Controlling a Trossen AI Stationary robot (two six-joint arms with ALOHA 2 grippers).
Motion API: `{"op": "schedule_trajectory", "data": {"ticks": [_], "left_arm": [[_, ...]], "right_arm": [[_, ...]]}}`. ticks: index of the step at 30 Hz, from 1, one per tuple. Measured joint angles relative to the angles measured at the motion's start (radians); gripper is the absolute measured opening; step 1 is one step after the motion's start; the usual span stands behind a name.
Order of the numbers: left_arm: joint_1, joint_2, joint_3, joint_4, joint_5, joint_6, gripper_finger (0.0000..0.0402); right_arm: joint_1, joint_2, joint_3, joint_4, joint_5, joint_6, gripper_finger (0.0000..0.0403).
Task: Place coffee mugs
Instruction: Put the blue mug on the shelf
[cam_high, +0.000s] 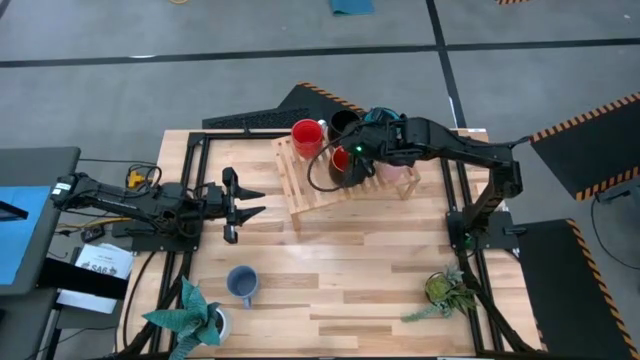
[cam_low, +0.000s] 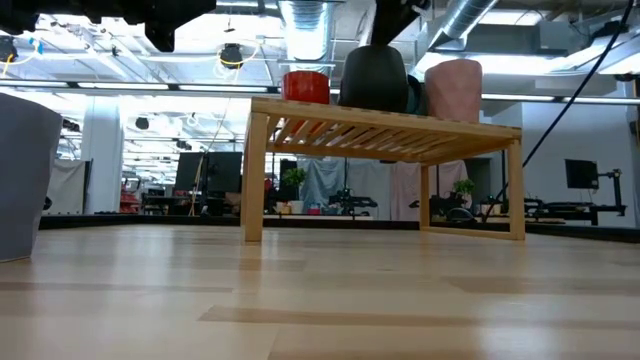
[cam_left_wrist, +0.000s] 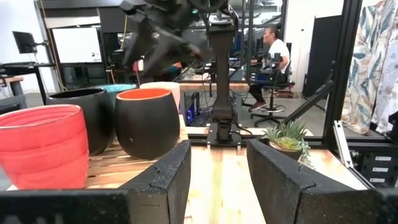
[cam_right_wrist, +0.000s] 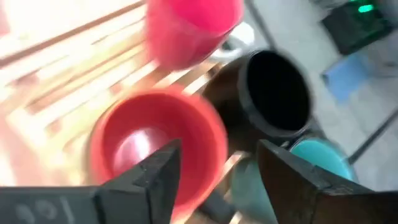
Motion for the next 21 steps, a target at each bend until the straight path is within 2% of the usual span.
{"op": "schedule_trajectory", "data": {"ticks": [5, 9, 15, 21], "left_arm": [[0.0, 0.0, 0.0, -0.011, 0.0, -0.013, 0.0144], [0.0, 0.0, 0.0, -0.014, 0.0, -0.016, 0.0144], [0.0, 0.0, 0.0, -0.015, 0.004, -0.026, 0.0144], [0.0, 0.0, 0.0, -0.011, 0.004, -0.026, 0.0144]], "right_arm": [[0.074, -0.059, -0.017, -0.095, -0.038, 0.045, 0.0249], [0.167, -0.158, -0.109, -0.076, -0.036, 0.102, 0.0249], [0.34, -0.385, -0.443, 0.067, 0.057, 0.246, 0.0249], [0.491, -0.606, -0.845, 0.444, 0.097, 0.291, 0.0249]]}}
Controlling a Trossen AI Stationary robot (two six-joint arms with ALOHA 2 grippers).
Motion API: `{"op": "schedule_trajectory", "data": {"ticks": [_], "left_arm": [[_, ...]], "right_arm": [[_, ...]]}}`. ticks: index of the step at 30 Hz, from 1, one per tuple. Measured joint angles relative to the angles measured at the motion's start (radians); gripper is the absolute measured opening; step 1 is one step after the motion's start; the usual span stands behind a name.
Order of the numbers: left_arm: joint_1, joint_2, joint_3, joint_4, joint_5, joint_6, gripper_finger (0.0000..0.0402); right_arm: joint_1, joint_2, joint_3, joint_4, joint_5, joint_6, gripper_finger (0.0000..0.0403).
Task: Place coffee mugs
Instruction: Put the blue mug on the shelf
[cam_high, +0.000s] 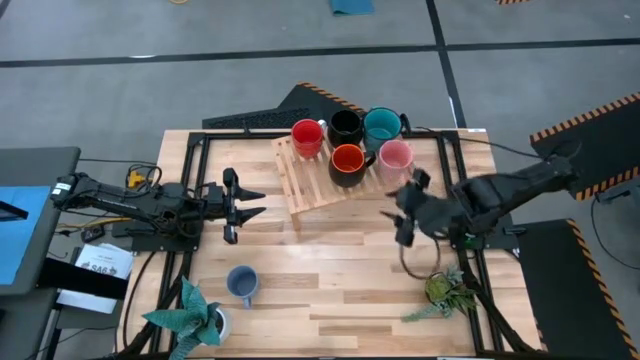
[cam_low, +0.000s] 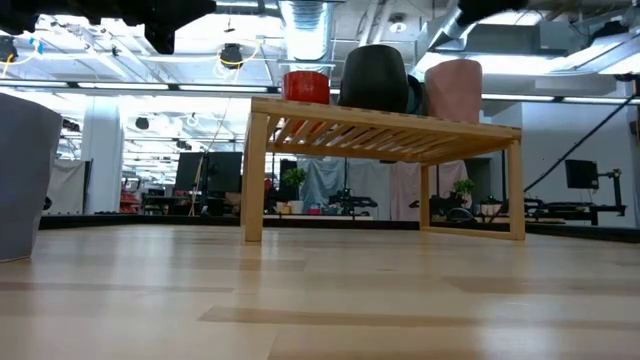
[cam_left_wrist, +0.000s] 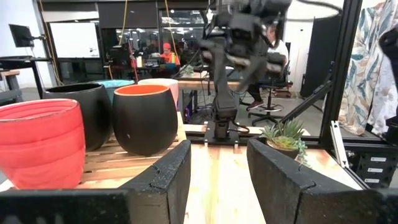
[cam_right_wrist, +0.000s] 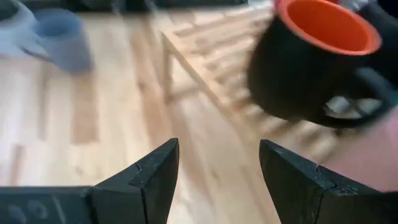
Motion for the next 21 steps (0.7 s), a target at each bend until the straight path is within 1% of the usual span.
{"op": "schedule_trajectory", "data": {"ticks": [2, 6, 8, 10, 13, 21], "left_arm": [[0.0, 0.0, 0.0, 0.003, 0.0, 0.0, 0.0144], [0.0, 0.0, 0.0, 0.008, 0.0, 0.0, 0.0144], [0.0, 0.0, 0.0, 0.008, 0.0, 0.0, 0.0144], [0.0, 0.0, 0.0, 0.008, 0.0, 0.009, 0.0144], [0.0, 0.0, 0.0, 0.008, 0.0, 0.012, 0.0144], [0.0, 0.0, 0.0, 0.007, 0.0, 0.012, 0.0144]], "right_arm": [[0.033, -0.051, -0.123, 0.183, 0.02, -0.029, 0.0249], [0.061, -0.101, -0.321, 0.562, 0.023, -0.168, 0.0249], [0.061, -0.107, -0.381, 0.715, 0.022, -0.237, 0.0249], [0.057, -0.107, -0.41, 0.823, 0.023, -0.3, 0.0249], [0.045, -0.108, -0.414, 0.886, 0.022, -0.341, 0.0249], [0.045, -0.107, -0.414, 0.883, 0.021, -0.344, 0.0249]]}}
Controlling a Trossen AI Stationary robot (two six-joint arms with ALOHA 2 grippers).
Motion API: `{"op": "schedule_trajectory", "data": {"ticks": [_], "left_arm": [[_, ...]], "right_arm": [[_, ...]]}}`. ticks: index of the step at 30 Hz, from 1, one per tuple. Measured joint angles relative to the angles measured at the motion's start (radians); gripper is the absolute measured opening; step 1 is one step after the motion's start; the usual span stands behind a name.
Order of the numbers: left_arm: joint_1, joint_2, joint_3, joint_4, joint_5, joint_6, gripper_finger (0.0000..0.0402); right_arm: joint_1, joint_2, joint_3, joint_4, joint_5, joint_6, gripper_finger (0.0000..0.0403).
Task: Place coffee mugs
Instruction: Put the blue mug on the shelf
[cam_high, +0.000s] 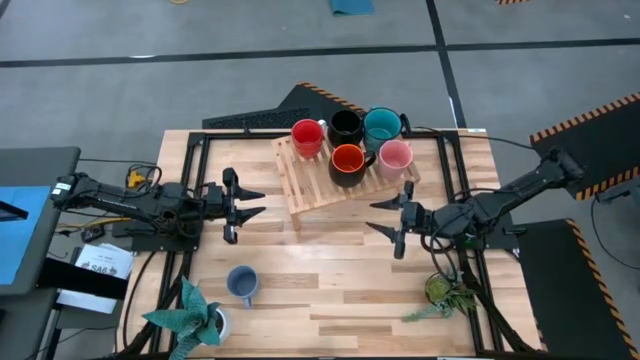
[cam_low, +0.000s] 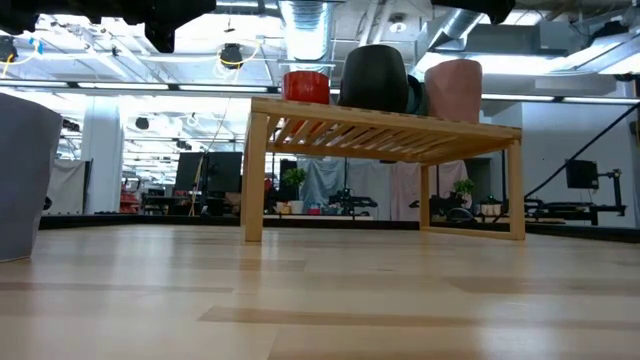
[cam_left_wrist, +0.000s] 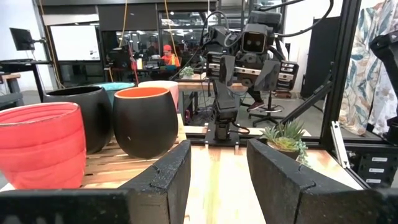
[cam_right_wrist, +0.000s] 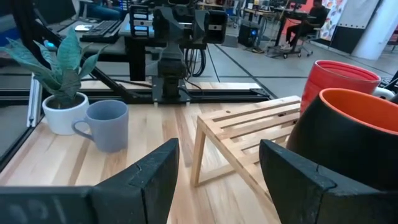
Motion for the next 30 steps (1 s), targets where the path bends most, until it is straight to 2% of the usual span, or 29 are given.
{"op": "schedule_trajectory", "data": {"ticks": [11, 13, 15, 18, 21, 23, 26, 30], "left_arm": [[0.0, 0.0, 0.0, -0.001, 0.0, -0.001, 0.0144], [0.0, 0.0, 0.0, 0.0, 0.006, -0.042, 0.0144], [0.001, 0.005, 0.001, 0.012, 0.06, -0.101, 0.0144], [-0.011, 0.036, 0.025, 0.01, 0.175, -0.096, 0.0144], [-0.051, 0.096, 0.068, -0.016, 0.192, -0.045, 0.0144], [-0.086, 0.14, 0.11, -0.108, 0.161, -0.016, 0.0144], [-0.145, 0.2, 0.201, -0.337, 0.095, -0.003, 0.0144], [-0.23, 0.289, 0.323, -0.654, 0.056, -0.128, 0.0144]], "right_arm": [[0.0, 0.0, 0.0, 0.0, -0.003, 0.0, 0.0249], [0.0, 0.0, 0.0, 0.0, -0.003, 0.0, 0.0249], [0.0, 0.0, 0.0, 0.0, -0.003, 0.0, 0.0249], [0.0, 0.0, 0.0, 0.0, -0.003, 0.0, 0.0249], [0.0, 0.0, 0.0, 0.0, -0.003, 0.0, 0.0249], [0.0, 0.0, 0.0, 0.0, -0.002, 0.0, 0.0249], [0.0, 0.0, 0.0, -0.004, -0.003, 0.0, 0.0249], [0.0, 0.0, 0.0, -0.008, -0.003, 0.0, 0.0249]]}}
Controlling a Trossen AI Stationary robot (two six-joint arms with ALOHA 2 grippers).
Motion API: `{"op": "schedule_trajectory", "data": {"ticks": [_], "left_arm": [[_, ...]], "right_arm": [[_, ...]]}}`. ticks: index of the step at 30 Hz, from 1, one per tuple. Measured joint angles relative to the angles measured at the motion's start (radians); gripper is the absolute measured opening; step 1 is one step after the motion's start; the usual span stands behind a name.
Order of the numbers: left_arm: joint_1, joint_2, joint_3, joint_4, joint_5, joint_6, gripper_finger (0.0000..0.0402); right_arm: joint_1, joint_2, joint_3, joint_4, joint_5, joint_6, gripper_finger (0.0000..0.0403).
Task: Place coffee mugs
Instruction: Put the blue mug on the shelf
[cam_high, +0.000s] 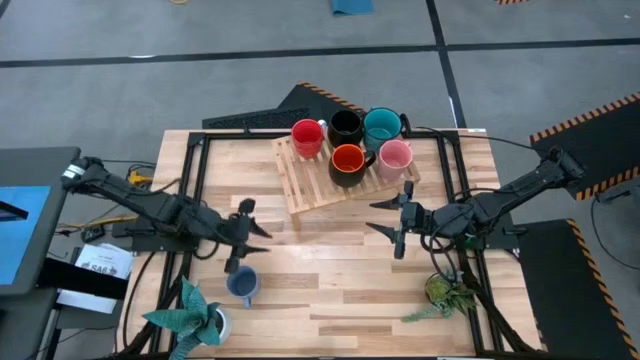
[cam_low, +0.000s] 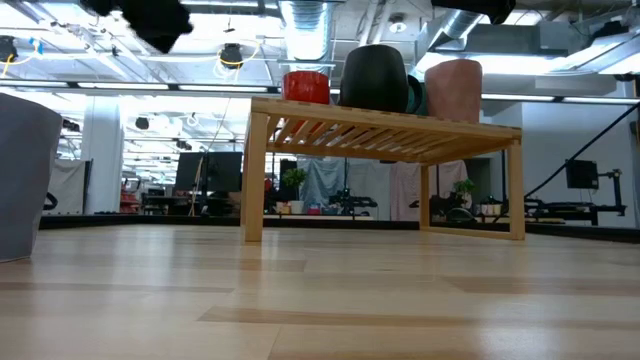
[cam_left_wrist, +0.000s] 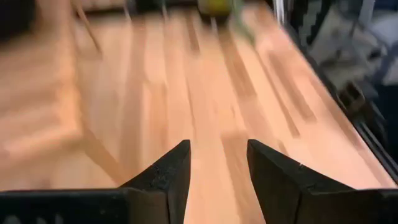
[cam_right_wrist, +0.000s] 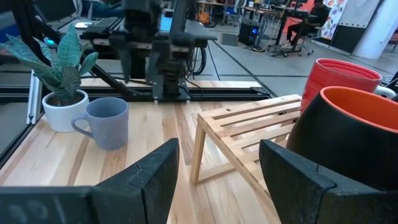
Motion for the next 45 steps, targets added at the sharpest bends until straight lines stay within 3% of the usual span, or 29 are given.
{"op": "schedule_trajectory", "data": {"ticks": [6, 14, 25, 35, 45], "left_arm": [[-0.12, 0.132, 0.149, -0.309, -0.011, -0.231, 0.0144], [-0.234, 0.293, 0.245, -0.525, -0.01, -0.437, 0.0144], [-0.259, 0.412, 0.247, -0.608, -0.014, -0.47, 0.0144], [-0.258, 0.434, 0.247, -0.625, -0.054, -0.457, 0.0144], [-0.232, 0.434, 0.185, -0.608, 0.059, -0.499, 0.0144]], "right_arm": [[0.0, 0.0, 0.0, 0.0, 0.0, 0.0, 0.0249], [0.0, 0.002, 0.0, -0.001, 0.0, 0.0, 0.0249], [0.0, 0.002, 0.0, -0.001, 0.0, 0.0, 0.0249], [0.0, 0.002, 0.0, 0.0, 0.0, 0.001, 0.0249], [0.0, 0.002, 0.0, -0.002, 0.0, 0.001, 0.0249]]}}
